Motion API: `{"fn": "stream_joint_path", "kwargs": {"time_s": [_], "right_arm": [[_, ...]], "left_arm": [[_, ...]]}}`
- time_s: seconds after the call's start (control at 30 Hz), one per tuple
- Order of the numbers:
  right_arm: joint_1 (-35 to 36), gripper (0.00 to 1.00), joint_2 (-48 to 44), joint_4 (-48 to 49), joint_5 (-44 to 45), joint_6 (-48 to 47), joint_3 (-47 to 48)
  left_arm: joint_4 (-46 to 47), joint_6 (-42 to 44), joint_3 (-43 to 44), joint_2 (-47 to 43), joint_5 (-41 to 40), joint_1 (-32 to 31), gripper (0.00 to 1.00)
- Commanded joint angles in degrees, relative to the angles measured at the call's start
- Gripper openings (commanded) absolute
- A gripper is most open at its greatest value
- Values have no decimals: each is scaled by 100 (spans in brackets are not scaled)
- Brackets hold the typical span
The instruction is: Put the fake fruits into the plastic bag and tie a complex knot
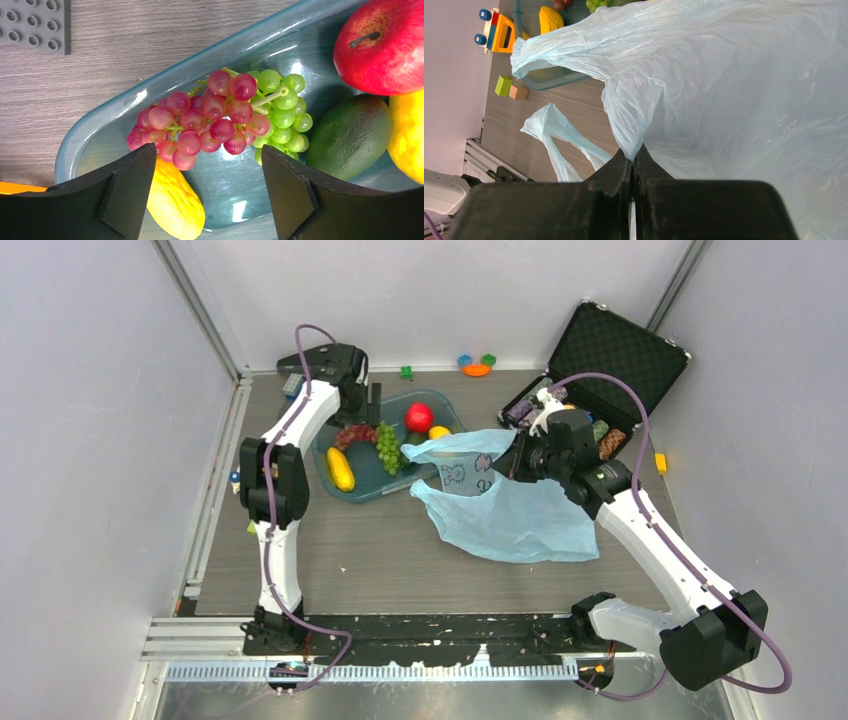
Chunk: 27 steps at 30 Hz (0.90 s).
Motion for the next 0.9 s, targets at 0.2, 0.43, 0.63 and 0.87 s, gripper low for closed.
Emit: {"fn": "stream_joint_path", "kwargs": {"time_s": [0.2,0.43,0.63,0.87], "right_arm": [[-16,5,18,130,87,-53,265],[-16,5,-7,123,100,-57,240],[-16,5,-28,127,105,-65,230],[-16,5,-107,110,114,-70,208]], "left_arm": [[-417,-17,453,446,-51,7,62],[-276,-38,301,328,-75,7,33],[-128,-39,116,64,-98,2,14],[44,12,-144,-496,-45,7,1]]}}
